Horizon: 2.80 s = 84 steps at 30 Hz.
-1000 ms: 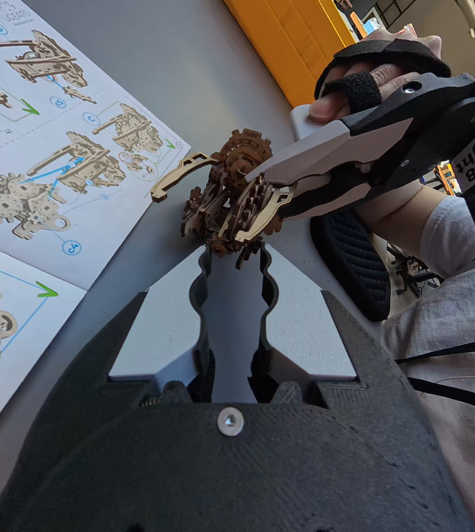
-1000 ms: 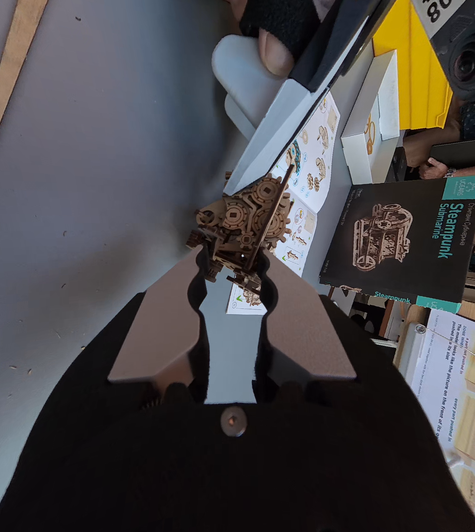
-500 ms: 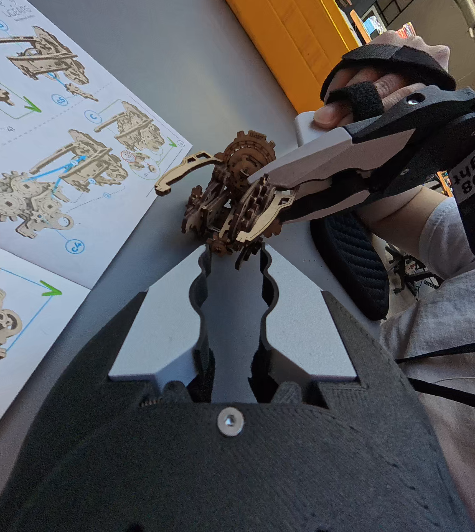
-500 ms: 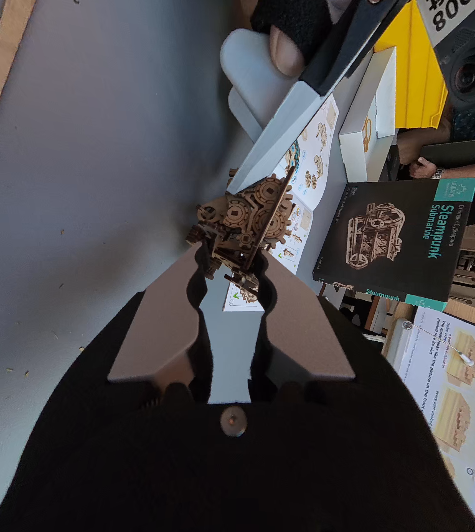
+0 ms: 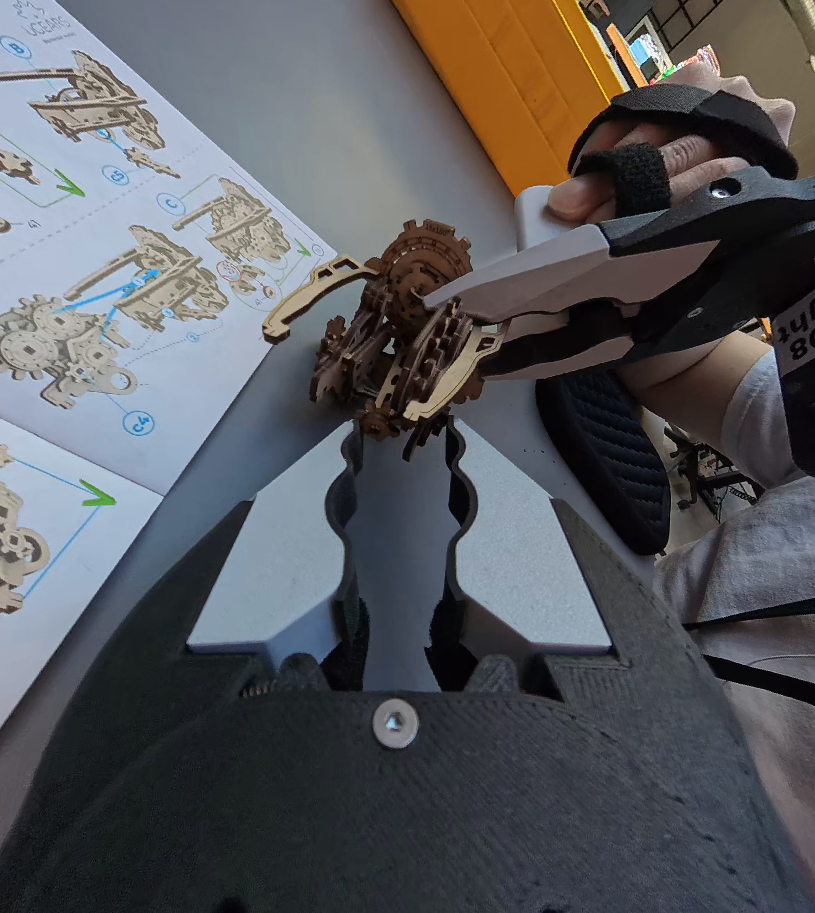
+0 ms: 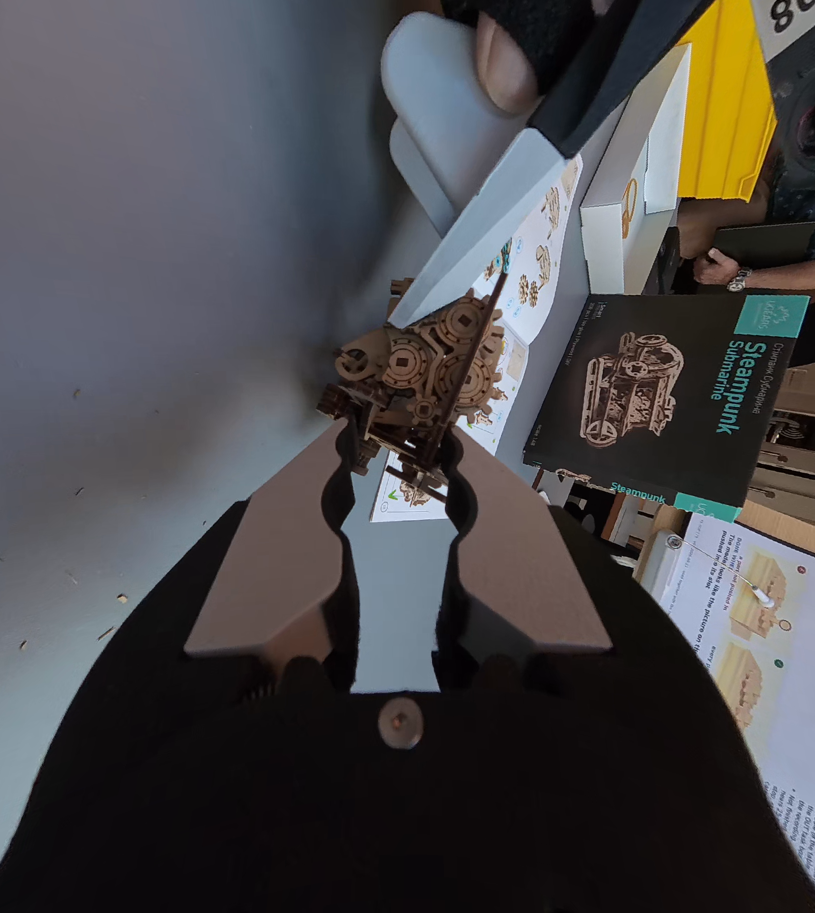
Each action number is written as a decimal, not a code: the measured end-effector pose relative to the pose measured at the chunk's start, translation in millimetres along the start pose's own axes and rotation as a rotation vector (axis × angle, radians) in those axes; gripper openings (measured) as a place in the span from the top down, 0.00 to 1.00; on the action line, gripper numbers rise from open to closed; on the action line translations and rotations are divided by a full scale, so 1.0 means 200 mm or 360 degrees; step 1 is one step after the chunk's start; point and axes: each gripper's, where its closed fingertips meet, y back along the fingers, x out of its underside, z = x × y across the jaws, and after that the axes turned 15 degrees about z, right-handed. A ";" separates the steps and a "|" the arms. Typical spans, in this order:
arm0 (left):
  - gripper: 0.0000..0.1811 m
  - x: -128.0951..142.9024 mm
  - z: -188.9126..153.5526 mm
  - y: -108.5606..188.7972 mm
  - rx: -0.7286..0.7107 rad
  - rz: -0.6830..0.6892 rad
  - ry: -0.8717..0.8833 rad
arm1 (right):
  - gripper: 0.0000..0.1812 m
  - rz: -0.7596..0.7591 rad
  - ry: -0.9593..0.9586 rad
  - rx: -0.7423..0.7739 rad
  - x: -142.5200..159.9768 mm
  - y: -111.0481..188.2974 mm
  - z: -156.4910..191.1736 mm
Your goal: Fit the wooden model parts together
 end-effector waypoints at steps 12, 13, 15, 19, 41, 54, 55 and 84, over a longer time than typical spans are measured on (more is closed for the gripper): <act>0.82 0.00 0.00 0.00 -0.0009 -0.0005 -0.0007 | 0.83 0.0004 0.0016 0.0033 0.00 0.00 0.01; 0.82 0.00 0.00 0.00 -0.0011 -0.0003 -0.0008 | 0.83 0.0006 0.0014 0.0039 0.00 0.00 0.01; 0.82 0.00 0.00 0.00 -0.0017 0.0001 -0.0011 | 0.83 0.0010 0.0016 0.0046 0.00 0.00 0.01; 0.82 -0.01 0.00 0.01 -0.0040 -0.0006 -0.0029 | 0.83 0.0004 -0.0015 0.0029 0.00 0.00 0.01; 0.86 -0.14 -0.10 0.28 0.0077 -0.0627 -0.0293 | 0.82 -0.0288 -0.0533 0.0098 0.02 0.06 -0.17; 1.00 -0.16 -0.25 0.41 0.0067 -0.0884 -0.0705 | 0.83 -0.0302 -0.0557 0.0159 0.05 0.07 -0.20; 1.00 -0.17 -0.26 0.43 0.0049 -0.0918 -0.0747 | 0.83 -0.0298 -0.0558 0.0158 0.06 0.07 -0.20; 0.84 -0.17 -0.12 0.26 -0.0300 -0.0779 -0.0589 | 0.82 -0.0303 -0.0548 0.0293 0.01 0.05 -0.20</act>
